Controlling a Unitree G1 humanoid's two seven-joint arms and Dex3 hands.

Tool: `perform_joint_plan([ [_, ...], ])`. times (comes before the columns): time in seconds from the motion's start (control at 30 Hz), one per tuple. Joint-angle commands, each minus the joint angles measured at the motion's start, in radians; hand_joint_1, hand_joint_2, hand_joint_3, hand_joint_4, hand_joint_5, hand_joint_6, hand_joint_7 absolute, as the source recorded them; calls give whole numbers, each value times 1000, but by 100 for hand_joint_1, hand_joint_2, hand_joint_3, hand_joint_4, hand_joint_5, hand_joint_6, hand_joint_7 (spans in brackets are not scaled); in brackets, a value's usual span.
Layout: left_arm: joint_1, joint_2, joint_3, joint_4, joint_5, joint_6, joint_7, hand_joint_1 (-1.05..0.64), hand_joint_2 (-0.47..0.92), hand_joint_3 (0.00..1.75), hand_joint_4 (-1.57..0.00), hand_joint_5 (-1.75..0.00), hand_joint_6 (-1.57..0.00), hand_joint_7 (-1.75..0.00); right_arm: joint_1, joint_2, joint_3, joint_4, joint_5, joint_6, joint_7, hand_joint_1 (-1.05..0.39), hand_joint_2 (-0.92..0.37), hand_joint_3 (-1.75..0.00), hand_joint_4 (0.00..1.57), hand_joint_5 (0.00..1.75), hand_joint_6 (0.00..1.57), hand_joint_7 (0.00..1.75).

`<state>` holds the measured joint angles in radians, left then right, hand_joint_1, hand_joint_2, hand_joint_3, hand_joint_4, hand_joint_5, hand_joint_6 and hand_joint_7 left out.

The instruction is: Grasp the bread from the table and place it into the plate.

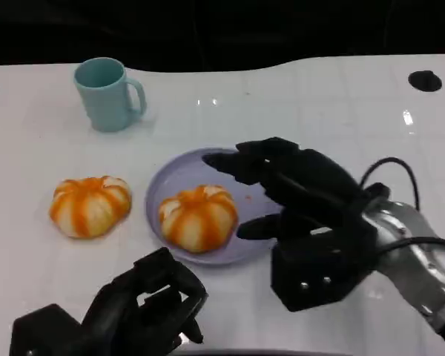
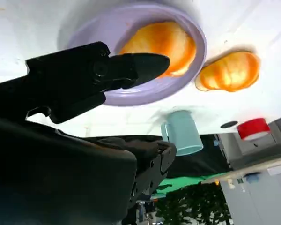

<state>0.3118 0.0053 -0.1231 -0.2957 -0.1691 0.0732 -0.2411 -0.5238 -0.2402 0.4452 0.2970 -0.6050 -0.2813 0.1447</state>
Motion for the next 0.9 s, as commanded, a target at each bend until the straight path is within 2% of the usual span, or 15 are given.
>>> perform_joint_plan([
  [0.03,0,7,8,7,1,-11,9,-59,92,32,-67,-175,-60,-150,90,-45,-61,-108,98,-29,38,-78,-92,-23,0,32,18,2],
  [0.2,-3,4,11,8,-8,-3,8,-59,92,31,-67,-175,-60,-151,211,-87,-120,-179,208,-126,54,-68,-92,-21,4,51,26,5],
  [0.4,-6,5,10,5,-1,4,13,-58,92,32,-67,-175,-59,-152,316,-82,-178,-184,368,-245,70,-55,-92,-16,17,64,38,11],
  [0.57,-6,0,15,3,-26,14,5,-56,92,31,-68,-175,-59,-153,404,-53,-225,-182,489,-327,70,-30,-92,-13,40,107,66,27],
  [0.6,-7,2,15,3,-27,14,5,-56,92,31,-68,-175,-58,-153,420,-41,-233,-176,521,-345,74,-23,-91,-16,48,115,73,35],
  [0.63,-7,6,15,3,-22,11,6,-56,92,31,-68,-175,-58,-153,440,-28,-242,-170,557,-357,76,-18,-85,-27,53,120,72,49],
  [0.67,-8,8,15,3,-20,11,7,-56,92,31,-68,-175,-58,-153,456,-18,-249,-166,586,-365,82,-13,-70,-64,61,129,70,76],
  [0.7,-8,9,15,2,-20,12,8,-56,92,31,-68,-175,-58,-153,467,-13,-255,-164,602,-368,86,-11,-60,-86,64,133,67,91],
  [0.77,-9,8,18,3,-25,12,7,-56,92,31,-68,-175,-58,-153,495,-3,-268,-176,621,-359,89,-5,-50,-120,72,147,72,114],
  [0.8,-9,8,19,5,-27,9,4,-56,92,31,-68,-175,-58,-153,505,0,-274,-182,622,-354,89,-4,-48,-129,75,151,74,120],
  [0.9,-11,11,23,10,-31,5,-1,-57,92,31,-68,-175,-58,-154,538,4,-292,-202,618,-348,83,-8,-44,-141,84,162,82,131],
])
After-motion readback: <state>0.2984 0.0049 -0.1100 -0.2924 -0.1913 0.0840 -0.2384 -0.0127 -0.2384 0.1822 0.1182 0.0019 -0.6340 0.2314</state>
